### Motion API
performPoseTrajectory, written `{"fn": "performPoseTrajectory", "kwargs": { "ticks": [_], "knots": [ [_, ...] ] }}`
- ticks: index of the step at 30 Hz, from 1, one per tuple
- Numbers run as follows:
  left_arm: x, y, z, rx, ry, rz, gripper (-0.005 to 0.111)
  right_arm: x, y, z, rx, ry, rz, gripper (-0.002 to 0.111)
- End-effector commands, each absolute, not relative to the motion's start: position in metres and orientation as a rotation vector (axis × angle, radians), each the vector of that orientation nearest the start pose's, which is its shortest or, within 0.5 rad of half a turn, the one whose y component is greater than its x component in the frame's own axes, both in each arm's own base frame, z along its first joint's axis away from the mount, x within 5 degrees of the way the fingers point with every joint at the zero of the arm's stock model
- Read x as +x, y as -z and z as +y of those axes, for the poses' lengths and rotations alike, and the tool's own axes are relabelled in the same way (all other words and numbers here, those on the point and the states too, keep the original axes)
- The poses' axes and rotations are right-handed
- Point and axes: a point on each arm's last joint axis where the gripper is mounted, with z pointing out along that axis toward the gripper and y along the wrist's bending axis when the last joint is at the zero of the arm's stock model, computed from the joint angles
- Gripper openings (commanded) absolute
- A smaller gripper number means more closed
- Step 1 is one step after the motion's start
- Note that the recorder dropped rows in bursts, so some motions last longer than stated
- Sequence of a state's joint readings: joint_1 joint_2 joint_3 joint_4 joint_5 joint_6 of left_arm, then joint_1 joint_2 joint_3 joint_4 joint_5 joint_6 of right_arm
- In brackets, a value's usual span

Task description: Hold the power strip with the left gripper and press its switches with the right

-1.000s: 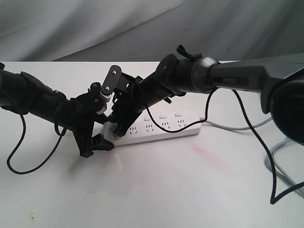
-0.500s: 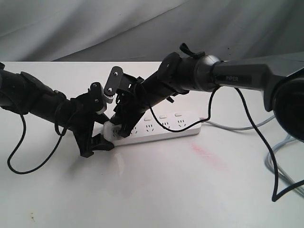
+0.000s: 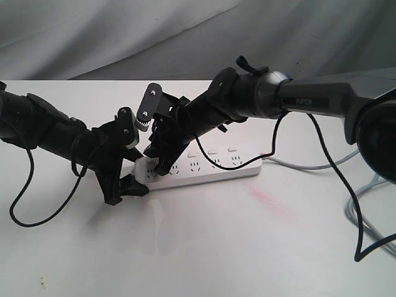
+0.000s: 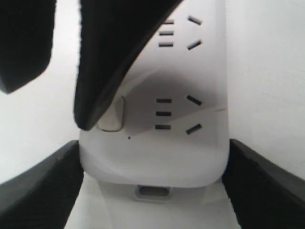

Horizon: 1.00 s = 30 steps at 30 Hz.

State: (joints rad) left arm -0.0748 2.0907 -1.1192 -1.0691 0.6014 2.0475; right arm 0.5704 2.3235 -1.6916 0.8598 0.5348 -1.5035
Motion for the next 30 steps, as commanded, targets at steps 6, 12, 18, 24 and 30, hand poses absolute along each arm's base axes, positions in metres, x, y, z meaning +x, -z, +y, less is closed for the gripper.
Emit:
{"fn": "performPoseTrajectory", "kwargs": {
  "ticks": [6,12,18,24,30],
  "knots": [
    [0.374,-0.095,-0.075,1.495,0.369,2.079,0.065,0.400,-0.115,0.298,-1.595,-0.446,1.858,0.034],
    [0.374,-0.095,-0.075,1.495,0.369,2.079,0.065,0.402,-0.114,0.296,-1.591,-0.444,1.865,0.034],
    [0.374,-0.095,-0.075,1.495,0.369,2.079,0.065,0.402,-0.110,0.293,-1.599,-0.443,1.873,0.034],
    [0.374,-0.095,-0.075,1.495,0.369,2.079,0.065,0.400,-0.096,0.293,-1.625,-0.459,1.893,0.034],
    [0.374,-0.095,-0.075,1.495,0.369,2.079,0.065,0.399,-0.093,0.294,-1.634,-0.464,1.895,0.034]
  ]
}}
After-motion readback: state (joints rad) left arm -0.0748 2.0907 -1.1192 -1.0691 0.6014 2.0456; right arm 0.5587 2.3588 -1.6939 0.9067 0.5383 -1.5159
